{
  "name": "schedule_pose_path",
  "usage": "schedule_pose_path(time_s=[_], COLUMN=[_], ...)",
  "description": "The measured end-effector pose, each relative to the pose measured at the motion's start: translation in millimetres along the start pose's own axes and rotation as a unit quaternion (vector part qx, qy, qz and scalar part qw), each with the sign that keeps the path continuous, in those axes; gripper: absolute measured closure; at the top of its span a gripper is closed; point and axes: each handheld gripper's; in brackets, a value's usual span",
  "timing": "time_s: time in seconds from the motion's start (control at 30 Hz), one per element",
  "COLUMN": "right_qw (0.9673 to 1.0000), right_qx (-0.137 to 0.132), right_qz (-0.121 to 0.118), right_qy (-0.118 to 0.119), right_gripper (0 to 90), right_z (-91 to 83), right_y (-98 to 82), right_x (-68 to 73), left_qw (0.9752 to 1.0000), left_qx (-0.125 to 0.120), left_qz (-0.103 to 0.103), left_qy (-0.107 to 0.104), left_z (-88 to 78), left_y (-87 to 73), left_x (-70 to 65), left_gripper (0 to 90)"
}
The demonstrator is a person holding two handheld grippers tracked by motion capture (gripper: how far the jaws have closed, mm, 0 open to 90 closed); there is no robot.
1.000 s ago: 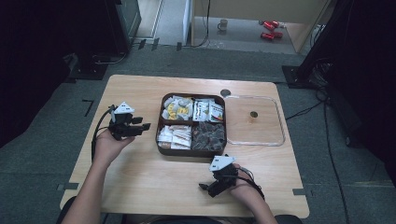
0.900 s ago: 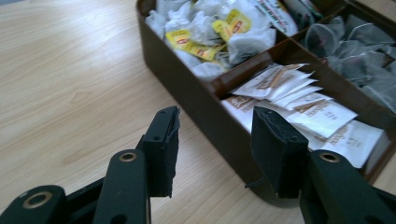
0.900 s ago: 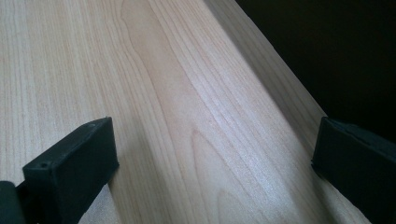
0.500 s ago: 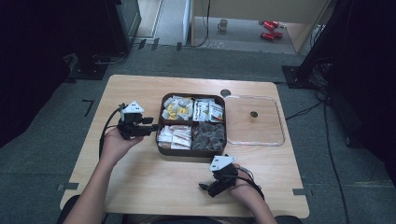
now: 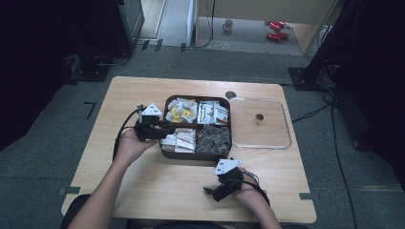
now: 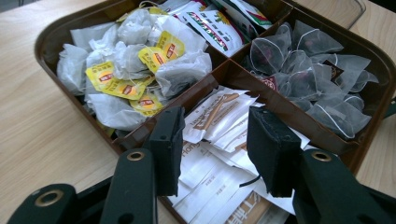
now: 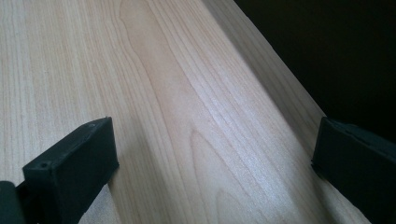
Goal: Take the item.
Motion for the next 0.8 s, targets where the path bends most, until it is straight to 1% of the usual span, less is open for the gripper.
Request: schedule_pose_path(time_s=[0.1,0.13,0.3,0.4,0.43,0.47,0.5,0.6,0.63,0.67,0.73,0.8], right_qw=[1.0,1.0,1.0,1.0,1.0,1.0,1.0,1.0,1.0,1.0,1.0,0.9999], right_qx=[0.0,0.0,-0.001,-0.001,-0.001,-0.002,-0.002,-0.002,-0.002,-0.002,-0.002,-0.002], right_qz=[0.001,0.002,0.003,0.003,0.003,0.003,0.004,0.004,0.005,0.005,0.006,0.007], right_qy=[-0.002,-0.002,-0.004,-0.004,-0.004,-0.004,-0.004,-0.005,-0.006,-0.006,-0.006,-0.008], right_gripper=[0.0,0.0,0.0,0.0,0.0,0.0,0.0,0.0,0.0,0.0,0.0,0.0], right_z=[-0.3,-0.4,-0.6,-0.7,-0.7,-0.7,-0.8,-0.8,-0.9,-0.9,-1.1,-1.3], right_y=[-0.4,-0.4,-0.8,-0.9,-1.0,-1.0,-1.0,-1.2,-1.3,-1.3,-1.5,-1.7], right_x=[0.3,0.3,0.6,0.8,0.8,0.8,0.9,1.1,1.1,1.1,1.3,1.6], left_qw=[1.0,0.9999,0.9999,0.9996,0.9994,0.9994,0.9991,0.9988,0.9985,0.9985,0.9976,0.997], left_qx=[0.008,0.009,0.008,0.025,0.029,0.029,0.035,0.038,0.042,0.042,0.05,0.054], left_qz=[0.001,0.006,0.009,0.013,0.019,0.019,0.025,0.03,0.035,0.035,0.047,0.055], left_qy=[-0.003,-0.001,0.0,-0.005,-0.006,-0.006,-0.007,-0.007,-0.006,-0.006,-0.007,-0.004], left_z=[6.8,9.2,17.3,23.7,28.0,28.0,31.5,34.4,37.7,37.7,39.9,41.9], left_y=[-0.7,-1.0,-0.5,1.9,3.6,3.6,5.3,7.1,8.9,8.9,11.6,13.6], left_x=[-0.9,-1.7,-3.8,-5.0,-6.3,-6.3,-7.3,-7.5,-7.6,-7.6,-8.3,-10.1], left_gripper=[57.2,57.8,60.4,61.6,61.4,61.4,61.4,62.3,63.8,64.8,65.3,66.1])
Point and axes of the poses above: each handheld gripper's, and its own axes: z roughly forward along the jaws, y roughly out of its top, x roughly to its left, and after that the axes turned 15 degrees about y, right-handed
